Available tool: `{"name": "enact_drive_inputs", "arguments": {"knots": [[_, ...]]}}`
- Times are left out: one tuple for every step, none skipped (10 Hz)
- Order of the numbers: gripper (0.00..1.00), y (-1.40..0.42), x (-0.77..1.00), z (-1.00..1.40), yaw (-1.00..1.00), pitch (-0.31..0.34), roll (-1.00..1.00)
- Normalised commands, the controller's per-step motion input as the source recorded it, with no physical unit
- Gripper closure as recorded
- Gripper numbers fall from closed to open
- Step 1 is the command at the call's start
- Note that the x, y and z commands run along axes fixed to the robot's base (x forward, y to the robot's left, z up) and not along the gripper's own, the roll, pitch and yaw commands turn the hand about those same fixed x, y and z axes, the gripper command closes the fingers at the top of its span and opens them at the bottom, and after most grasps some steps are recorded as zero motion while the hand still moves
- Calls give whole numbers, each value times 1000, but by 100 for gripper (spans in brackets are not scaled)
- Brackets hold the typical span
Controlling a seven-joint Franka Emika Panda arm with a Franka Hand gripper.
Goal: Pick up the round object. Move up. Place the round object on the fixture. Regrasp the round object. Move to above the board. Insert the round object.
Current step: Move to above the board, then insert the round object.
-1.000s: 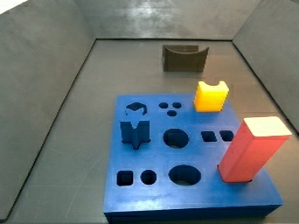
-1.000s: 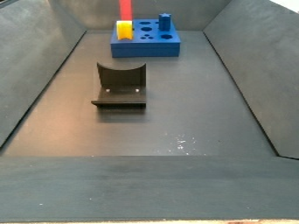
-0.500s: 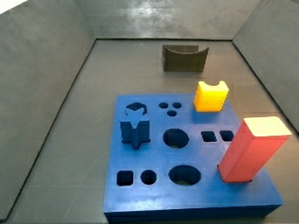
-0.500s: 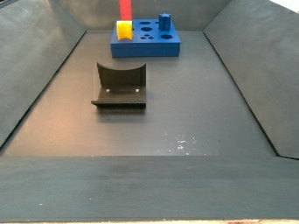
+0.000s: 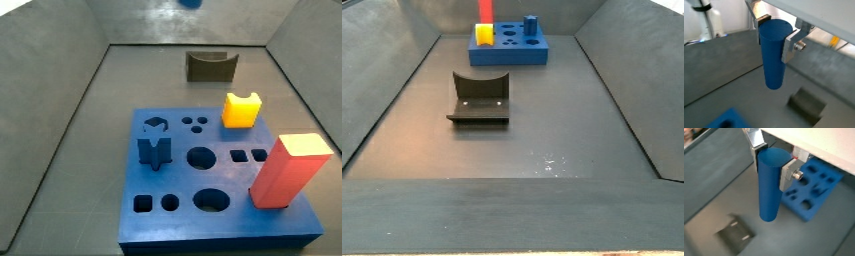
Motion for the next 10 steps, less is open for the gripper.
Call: {"name": "enact_drive_inputs", "arguments": {"knots": [[100,-766,-678,-172,-92,-187,-955],[100,-485,-481,-111,-70,-166,-733],[100,-326,-362,-76,-56,-144,-592],[100,-144,-187,-35,-32,-85,-371],[100,-85,-111,-26,-24,-49,-253],[100,26,0,-83,0,0,0],[100,-320,280,-309,194,19,-83],[100,-611,731,-471,106,174,-180],[100,-617,754,-369,51,171,-219],[100,-614,751,-349,37,169,-216]]}}
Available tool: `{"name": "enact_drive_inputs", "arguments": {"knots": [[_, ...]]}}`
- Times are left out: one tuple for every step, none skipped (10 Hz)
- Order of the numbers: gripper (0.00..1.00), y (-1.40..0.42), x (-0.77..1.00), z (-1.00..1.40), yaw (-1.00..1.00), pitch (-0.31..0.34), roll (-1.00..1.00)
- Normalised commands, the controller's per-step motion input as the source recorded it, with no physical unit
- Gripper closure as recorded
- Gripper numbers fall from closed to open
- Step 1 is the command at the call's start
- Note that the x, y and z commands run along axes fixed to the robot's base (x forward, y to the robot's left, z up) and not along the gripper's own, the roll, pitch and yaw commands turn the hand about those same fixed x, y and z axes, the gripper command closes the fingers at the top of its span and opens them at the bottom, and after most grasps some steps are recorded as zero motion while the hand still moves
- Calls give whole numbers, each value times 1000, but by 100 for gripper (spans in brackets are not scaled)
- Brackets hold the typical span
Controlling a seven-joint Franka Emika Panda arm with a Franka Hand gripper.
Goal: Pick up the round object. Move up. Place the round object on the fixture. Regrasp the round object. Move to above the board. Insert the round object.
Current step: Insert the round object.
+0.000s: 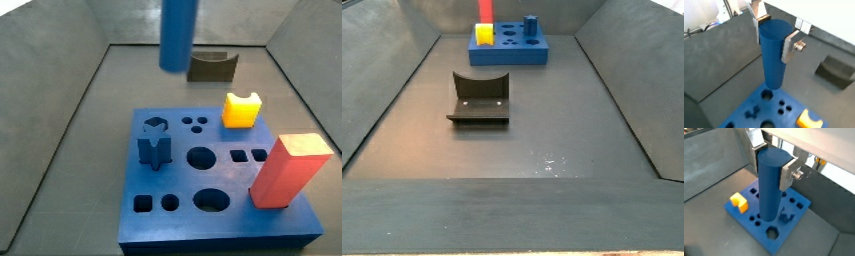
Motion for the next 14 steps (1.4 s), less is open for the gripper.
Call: {"name": "enact_drive_inputs", "arguments": {"knots": [[100,-654,714,-331,0,151,-180],[100,-666,700,-326,0,147,-169],[100,-637,771,-549,0,120,-99],[100,-509,466,-849,-49,16,-66],[100,-397,157,-894,-51,-4,0],[100,-371,114,-743,-14,0,20],[100,-329,109,-460,0,20,97],[100,-74,109,-271,0,64,96],[100,-40,17,-94,0,99,216],[100,-20,0,-37,0,0,230],[100,-129,29,26,29,-13,209],[100,-160,51,31,89,-121,183],[100,-157,0,0,151,-210,296],[100,-97,0,0,131,-243,367]]}}
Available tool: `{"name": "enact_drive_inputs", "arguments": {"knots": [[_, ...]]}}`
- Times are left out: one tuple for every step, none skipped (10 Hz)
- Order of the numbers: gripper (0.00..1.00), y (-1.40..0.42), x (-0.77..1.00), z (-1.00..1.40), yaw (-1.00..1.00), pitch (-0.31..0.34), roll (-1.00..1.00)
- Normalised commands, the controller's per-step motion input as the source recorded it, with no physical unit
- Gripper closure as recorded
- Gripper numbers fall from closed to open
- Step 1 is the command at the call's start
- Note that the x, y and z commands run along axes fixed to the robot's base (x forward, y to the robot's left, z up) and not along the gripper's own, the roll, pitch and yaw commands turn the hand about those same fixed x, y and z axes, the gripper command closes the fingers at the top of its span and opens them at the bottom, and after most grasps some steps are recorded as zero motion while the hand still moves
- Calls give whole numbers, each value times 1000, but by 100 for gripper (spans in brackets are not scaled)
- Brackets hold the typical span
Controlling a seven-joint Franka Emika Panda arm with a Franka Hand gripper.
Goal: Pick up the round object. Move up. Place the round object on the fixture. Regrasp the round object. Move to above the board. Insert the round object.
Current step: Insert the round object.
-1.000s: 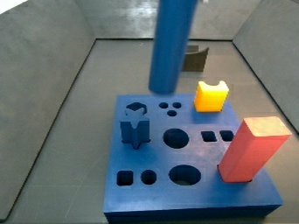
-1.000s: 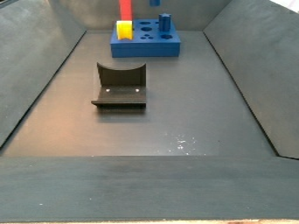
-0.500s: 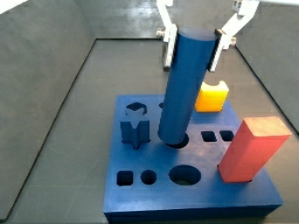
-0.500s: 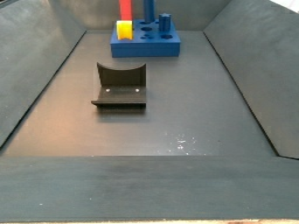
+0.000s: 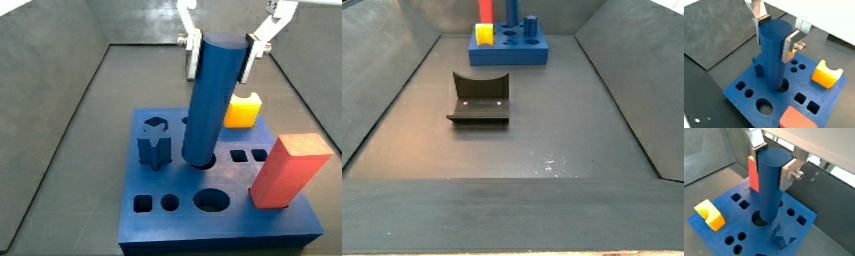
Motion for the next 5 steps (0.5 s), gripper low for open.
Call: {"name": "enact_drive_inputs", "arguments": {"knots": [[100,-109,0,0,71,-237,403],[100,-46,137,-34,0,-49,304],[100,0,311,-211,0,10,149],[100,0,257,-323,-9,11,0],[100,23,126,-266,-31,0,-20]]}}
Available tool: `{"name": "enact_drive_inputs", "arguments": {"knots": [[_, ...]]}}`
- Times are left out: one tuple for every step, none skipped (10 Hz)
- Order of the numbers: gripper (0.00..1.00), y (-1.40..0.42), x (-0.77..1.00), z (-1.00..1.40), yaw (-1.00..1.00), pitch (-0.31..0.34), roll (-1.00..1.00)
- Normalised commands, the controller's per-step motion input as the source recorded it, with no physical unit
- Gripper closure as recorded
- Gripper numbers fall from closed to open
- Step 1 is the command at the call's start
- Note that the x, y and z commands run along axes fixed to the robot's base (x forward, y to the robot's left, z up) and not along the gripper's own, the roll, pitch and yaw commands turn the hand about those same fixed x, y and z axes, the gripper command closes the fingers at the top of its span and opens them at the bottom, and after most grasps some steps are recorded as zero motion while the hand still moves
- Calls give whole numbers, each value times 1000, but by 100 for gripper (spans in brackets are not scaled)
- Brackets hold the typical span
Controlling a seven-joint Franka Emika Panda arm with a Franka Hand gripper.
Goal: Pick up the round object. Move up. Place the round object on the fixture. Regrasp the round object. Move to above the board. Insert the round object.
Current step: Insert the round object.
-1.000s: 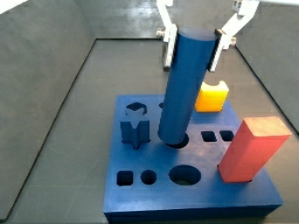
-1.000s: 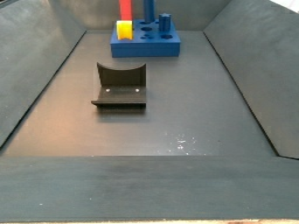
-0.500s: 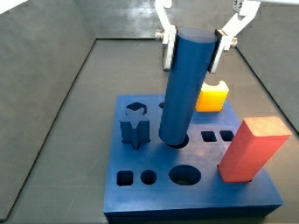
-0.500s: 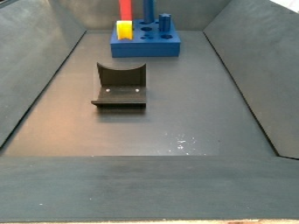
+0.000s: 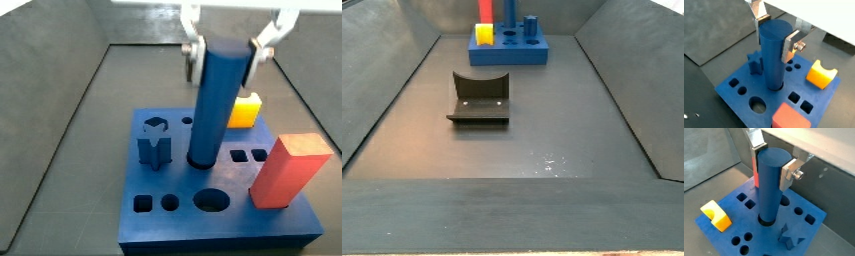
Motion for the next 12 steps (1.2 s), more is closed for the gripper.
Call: {"name": "enact_drive_inputs", "arguments": {"knots": [[100,0,91,-197,0,0,-57],[100,26,43,-134,0,0,-57],[100,86,0,-60,0,0,0],[100,163,-6,-51,0,0,19],[100,143,-11,-89,0,0,34],[100,34,0,-134,0,0,1],[100,0,0,-266,0,0,0],[100,0,0,-566,0,-54,0],[100,-166,0,-586,0,-53,-60],[100,-314,0,-391,0,-11,-83],[100,-317,0,-306,0,-11,-109],[100,-257,3,-306,0,-4,-134]]}}
